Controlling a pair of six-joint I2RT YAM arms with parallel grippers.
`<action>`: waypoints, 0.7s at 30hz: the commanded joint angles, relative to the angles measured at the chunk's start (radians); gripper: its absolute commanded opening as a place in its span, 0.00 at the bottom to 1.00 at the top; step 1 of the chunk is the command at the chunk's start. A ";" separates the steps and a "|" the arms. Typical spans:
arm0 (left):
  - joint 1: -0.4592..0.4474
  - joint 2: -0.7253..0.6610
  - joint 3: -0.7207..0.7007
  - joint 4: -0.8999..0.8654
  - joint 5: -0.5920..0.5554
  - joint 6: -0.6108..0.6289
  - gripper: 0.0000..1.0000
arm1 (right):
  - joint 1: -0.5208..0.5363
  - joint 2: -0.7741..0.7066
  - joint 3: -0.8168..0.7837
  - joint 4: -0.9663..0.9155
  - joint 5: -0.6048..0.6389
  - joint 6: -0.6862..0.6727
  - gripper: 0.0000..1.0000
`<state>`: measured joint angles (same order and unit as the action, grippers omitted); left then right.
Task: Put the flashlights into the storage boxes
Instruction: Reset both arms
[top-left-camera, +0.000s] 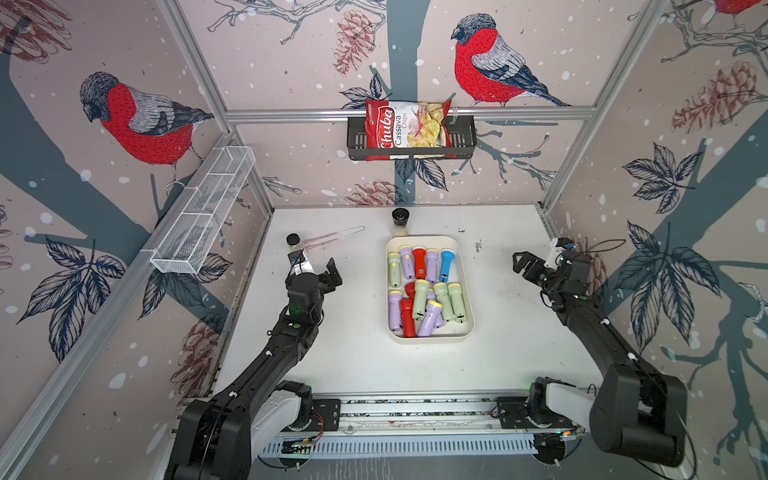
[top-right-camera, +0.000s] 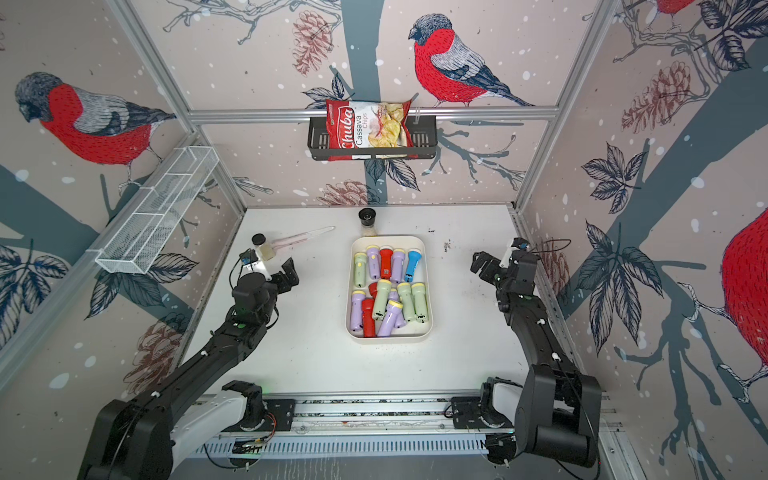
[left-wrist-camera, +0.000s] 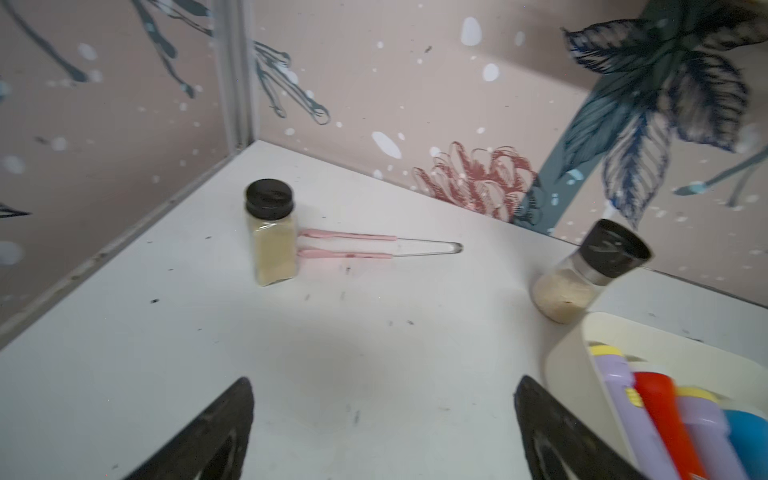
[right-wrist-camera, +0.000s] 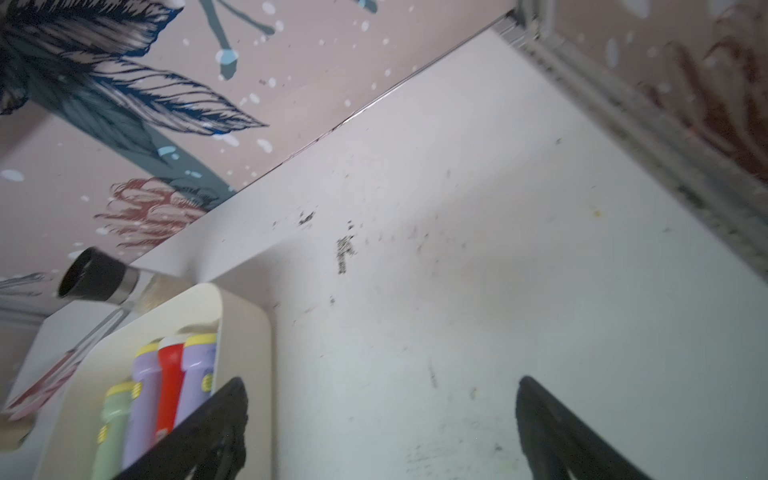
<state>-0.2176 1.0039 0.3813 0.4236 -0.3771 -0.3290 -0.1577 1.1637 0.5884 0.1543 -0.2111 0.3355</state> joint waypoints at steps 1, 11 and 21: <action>0.007 0.013 -0.056 0.135 -0.213 0.073 0.97 | -0.013 -0.006 -0.057 0.225 0.085 -0.073 0.99; 0.052 0.230 -0.231 0.646 -0.181 0.185 0.97 | -0.017 0.076 -0.297 0.680 0.154 -0.101 0.99; 0.187 0.506 -0.175 0.850 0.042 0.221 0.97 | 0.106 0.364 -0.427 1.235 0.273 -0.204 1.00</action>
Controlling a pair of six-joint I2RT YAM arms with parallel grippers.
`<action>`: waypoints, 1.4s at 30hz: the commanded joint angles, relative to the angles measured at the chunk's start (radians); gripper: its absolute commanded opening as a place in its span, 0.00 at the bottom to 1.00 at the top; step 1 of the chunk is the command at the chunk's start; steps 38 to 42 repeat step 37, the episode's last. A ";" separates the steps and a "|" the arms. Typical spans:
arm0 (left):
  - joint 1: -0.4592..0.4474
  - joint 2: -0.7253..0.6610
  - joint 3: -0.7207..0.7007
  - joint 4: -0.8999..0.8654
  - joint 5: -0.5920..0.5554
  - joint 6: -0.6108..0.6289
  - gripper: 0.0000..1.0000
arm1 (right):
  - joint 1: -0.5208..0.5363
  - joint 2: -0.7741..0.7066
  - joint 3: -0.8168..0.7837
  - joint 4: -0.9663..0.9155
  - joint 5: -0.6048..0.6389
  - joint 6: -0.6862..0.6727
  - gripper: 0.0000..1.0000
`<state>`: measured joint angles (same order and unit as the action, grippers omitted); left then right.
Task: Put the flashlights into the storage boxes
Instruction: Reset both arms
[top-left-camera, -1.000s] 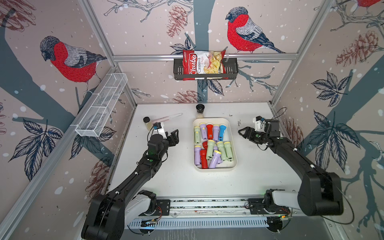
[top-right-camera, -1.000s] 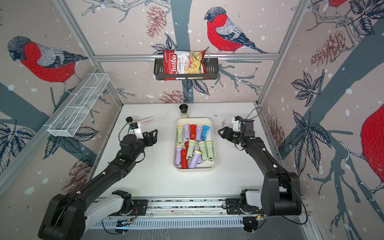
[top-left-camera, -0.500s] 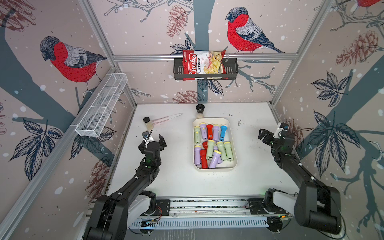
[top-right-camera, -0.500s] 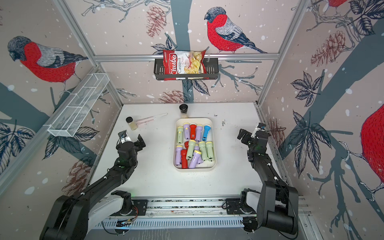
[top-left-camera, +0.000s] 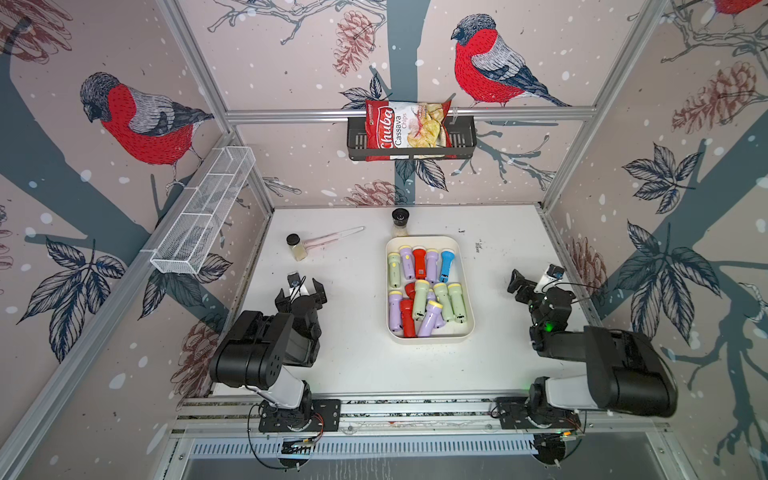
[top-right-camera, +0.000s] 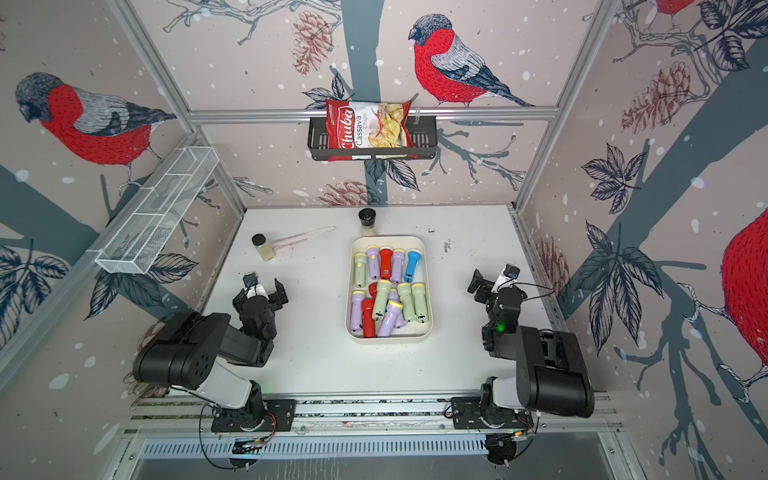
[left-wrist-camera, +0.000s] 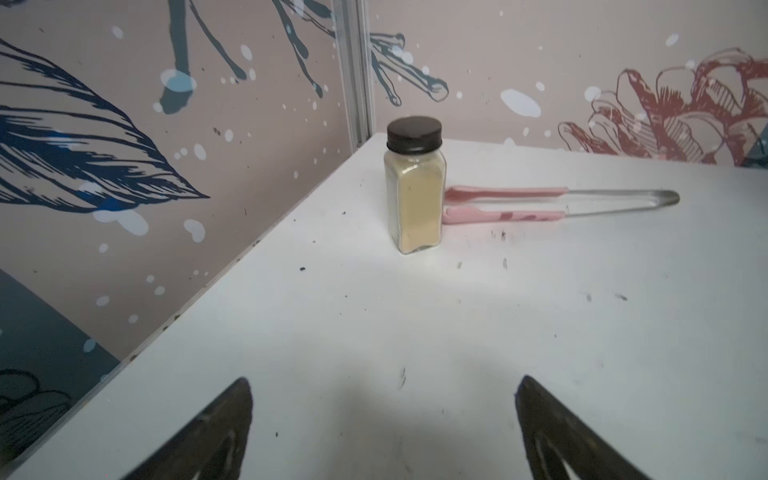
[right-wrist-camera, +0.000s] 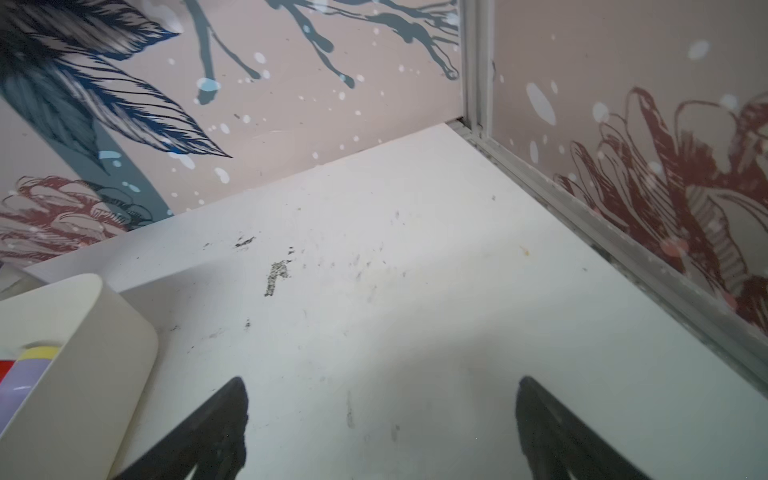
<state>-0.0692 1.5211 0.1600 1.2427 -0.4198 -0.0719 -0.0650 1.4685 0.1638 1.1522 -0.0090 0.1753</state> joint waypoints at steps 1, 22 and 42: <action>0.038 0.037 0.045 0.105 0.124 0.014 0.97 | 0.028 0.056 0.013 0.196 0.081 -0.061 1.00; 0.032 0.037 0.046 0.115 0.153 0.039 0.98 | 0.063 0.036 0.078 0.034 0.110 -0.094 1.00; 0.032 0.037 0.046 0.117 0.153 0.040 0.98 | 0.064 0.033 0.074 0.039 0.111 -0.094 1.00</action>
